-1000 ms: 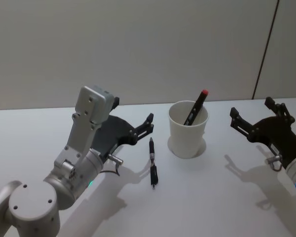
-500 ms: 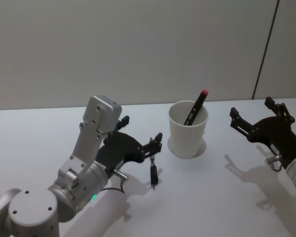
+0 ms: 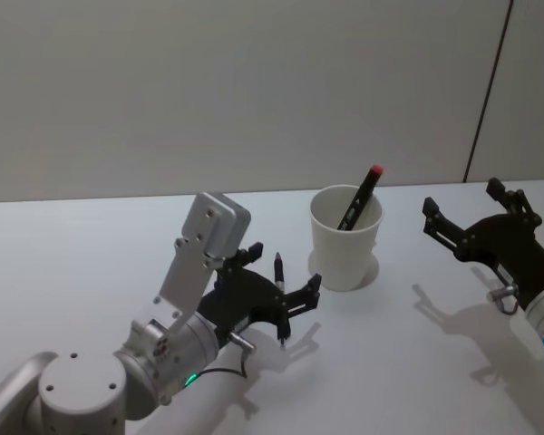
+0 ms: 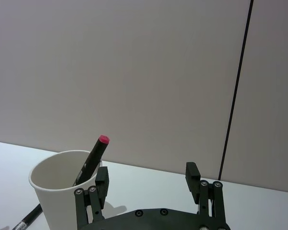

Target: Place the pen into the pen holder.

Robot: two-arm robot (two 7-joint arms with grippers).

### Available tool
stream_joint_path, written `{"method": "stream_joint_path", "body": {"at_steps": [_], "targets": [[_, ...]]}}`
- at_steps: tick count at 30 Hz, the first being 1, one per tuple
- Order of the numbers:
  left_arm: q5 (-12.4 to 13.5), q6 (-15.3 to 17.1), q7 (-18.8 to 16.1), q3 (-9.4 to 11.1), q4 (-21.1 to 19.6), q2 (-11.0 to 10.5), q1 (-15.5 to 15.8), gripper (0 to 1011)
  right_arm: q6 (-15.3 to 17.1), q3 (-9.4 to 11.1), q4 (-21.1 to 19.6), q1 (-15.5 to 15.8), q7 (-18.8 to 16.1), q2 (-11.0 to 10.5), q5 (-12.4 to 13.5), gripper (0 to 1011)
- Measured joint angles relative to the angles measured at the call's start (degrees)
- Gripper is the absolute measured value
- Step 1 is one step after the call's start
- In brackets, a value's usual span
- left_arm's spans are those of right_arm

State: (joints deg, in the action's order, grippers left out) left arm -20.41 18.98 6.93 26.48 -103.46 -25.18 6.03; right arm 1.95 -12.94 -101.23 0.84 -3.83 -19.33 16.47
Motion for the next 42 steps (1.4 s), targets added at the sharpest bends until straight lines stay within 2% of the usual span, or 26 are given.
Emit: {"method": "stream_joint_path", "body": {"at_steps": [8,17,34,42], "targets": [[-0.14,1.92,-0.72,0.54,1.01,1.37,0.21,1001,0.0,0.0,0.0,0.0,0.0,0.0,0.0,1001],[-0.13,4.15,-3.89,1.04,2.21,2.98,0.26,1001,0.0,0.0,0.0,0.0,0.0,0.0,0.0,1001],[1.93,8.22,-8.53,1.68,3.46,5.39,0.54,1001,0.0,0.0,0.0,0.0,0.0,0.0,0.0,1001],[2.85,9.64,-9.33,1.73,3.67,6.15,0.85,1001,0.0,0.0,0.0,0.0,0.0,0.0,0.0,1001]]}}
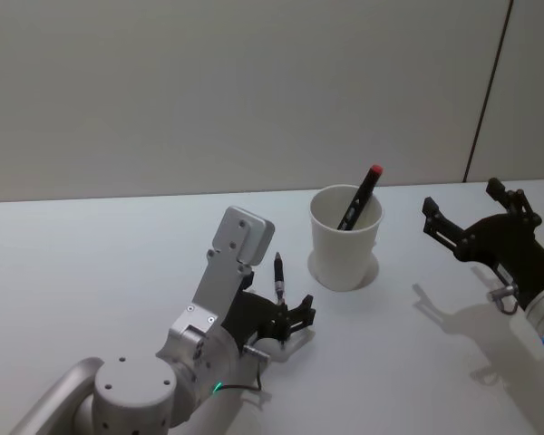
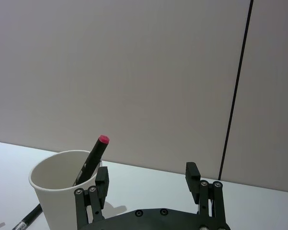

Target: Place the pen into the pen holder.

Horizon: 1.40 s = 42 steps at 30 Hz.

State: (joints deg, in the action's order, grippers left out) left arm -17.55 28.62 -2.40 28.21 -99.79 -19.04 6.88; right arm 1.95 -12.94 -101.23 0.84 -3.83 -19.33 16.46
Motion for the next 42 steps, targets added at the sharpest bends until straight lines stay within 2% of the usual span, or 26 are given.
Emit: {"method": "stream_joint_path", "body": {"at_steps": [14,29,42], "targets": [[0.87,2.82,0.35,-0.05,0.12,1.21,0.75,1001,0.0,0.0,0.0,0.0,0.0,0.0,0.0,1001],[-0.54,7.71,0.66,-0.69,0.1,2.61,1.46,1001,0.0,0.0,0.0,0.0,0.0,0.0,0.0,1001],[-0.43,9.91,-0.25,-0.97,0.77,3.46,1.76,1001,0.0,0.0,0.0,0.0,0.0,0.0,0.0,1001]]}}
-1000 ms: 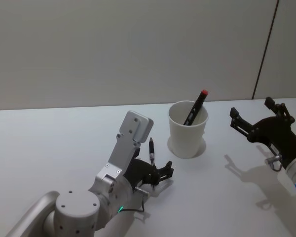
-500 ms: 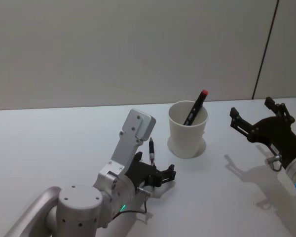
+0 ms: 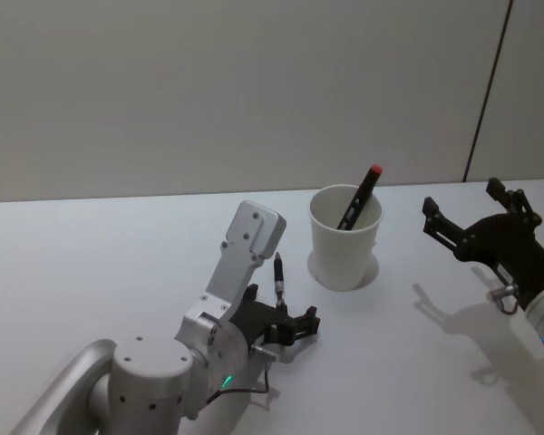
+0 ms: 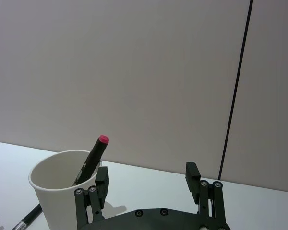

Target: Place the pen into the pen holder.

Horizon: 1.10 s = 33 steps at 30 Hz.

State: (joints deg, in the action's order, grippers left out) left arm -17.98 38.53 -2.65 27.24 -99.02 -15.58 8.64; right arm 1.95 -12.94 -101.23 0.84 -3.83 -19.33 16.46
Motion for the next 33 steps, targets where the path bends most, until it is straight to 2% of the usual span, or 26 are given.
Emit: {"method": "stream_joint_path", "body": {"at_steps": [20,33], "targets": [[1.34,2.17,-0.09,-0.26,0.85,1.02,0.53,1003,0.0,0.0,0.0,0.0,0.0,0.0,0.0,1001],[1.61,2.63,-0.09,-0.32,1.06,1.18,0.62,910,0.0,0.0,0.0,0.0,0.0,0.0,0.0,1002]]}}
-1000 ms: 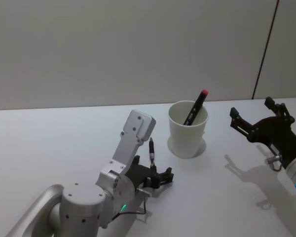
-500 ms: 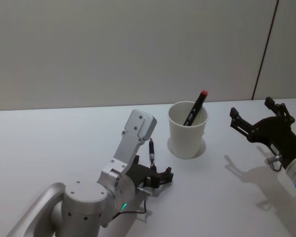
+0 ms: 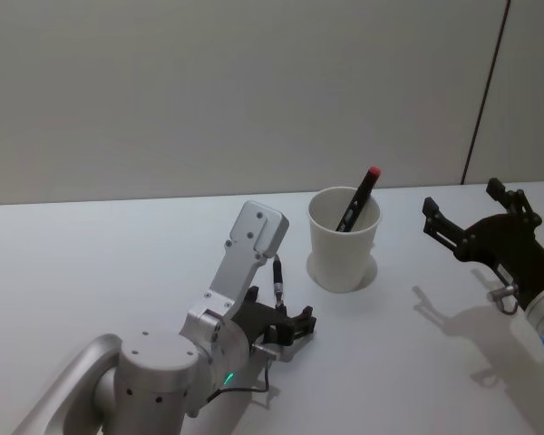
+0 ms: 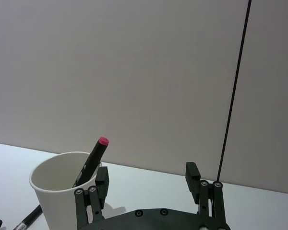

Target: Place the pen into the pen holder.

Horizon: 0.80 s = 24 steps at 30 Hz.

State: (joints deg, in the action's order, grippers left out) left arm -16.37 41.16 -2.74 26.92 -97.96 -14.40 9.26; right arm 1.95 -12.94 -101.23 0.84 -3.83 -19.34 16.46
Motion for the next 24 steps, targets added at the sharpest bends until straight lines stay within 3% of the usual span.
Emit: {"method": "stream_joint_path", "body": {"at_steps": [24], "targets": [[0.06,-0.63,-0.93,-0.53,-0.2,0.06,-0.48,778,0.0,0.0,0.0,0.0,0.0,0.0,0.0,1001]]}}
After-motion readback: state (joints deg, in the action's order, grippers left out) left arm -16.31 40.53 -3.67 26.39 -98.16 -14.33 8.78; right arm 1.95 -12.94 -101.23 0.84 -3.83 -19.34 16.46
